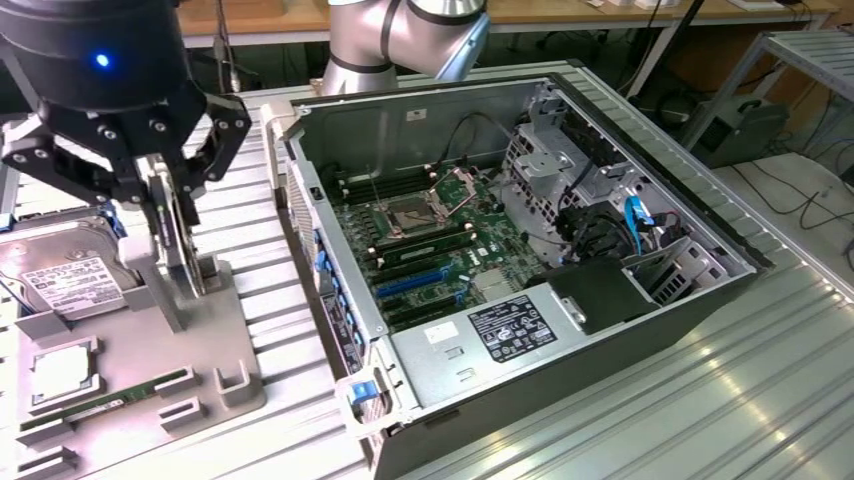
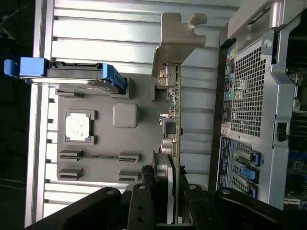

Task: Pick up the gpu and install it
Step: 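Pick up the gpu and move the gpu toward the slot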

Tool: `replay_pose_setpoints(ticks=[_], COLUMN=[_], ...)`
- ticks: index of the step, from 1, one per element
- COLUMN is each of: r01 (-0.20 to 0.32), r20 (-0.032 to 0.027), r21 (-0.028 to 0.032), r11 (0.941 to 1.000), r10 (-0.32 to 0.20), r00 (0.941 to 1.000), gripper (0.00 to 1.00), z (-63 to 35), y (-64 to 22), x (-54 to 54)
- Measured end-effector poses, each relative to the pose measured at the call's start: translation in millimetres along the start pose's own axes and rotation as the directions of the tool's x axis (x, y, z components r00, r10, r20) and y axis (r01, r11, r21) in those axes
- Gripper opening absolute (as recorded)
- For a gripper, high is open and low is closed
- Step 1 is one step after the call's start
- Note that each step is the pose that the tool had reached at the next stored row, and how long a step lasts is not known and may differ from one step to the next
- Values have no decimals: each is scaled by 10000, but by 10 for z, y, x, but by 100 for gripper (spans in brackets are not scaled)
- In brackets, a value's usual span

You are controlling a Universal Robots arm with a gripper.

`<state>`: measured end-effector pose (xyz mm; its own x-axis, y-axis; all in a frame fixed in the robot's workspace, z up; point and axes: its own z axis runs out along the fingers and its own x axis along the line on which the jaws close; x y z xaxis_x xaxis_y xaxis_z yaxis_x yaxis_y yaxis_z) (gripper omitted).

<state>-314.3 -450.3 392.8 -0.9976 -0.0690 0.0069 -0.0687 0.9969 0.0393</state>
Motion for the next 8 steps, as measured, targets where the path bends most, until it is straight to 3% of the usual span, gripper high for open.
replay_pose_setpoints(ticks=[2, 8], r01=[0, 0], r20=[1, 1], r21=[-1, -1], r11=[10000, 10000], r10=[0, 0], r00=[10000, 10000], gripper=[28, 28], z=[-164, -457], y=[6, 18], x=[1, 3])
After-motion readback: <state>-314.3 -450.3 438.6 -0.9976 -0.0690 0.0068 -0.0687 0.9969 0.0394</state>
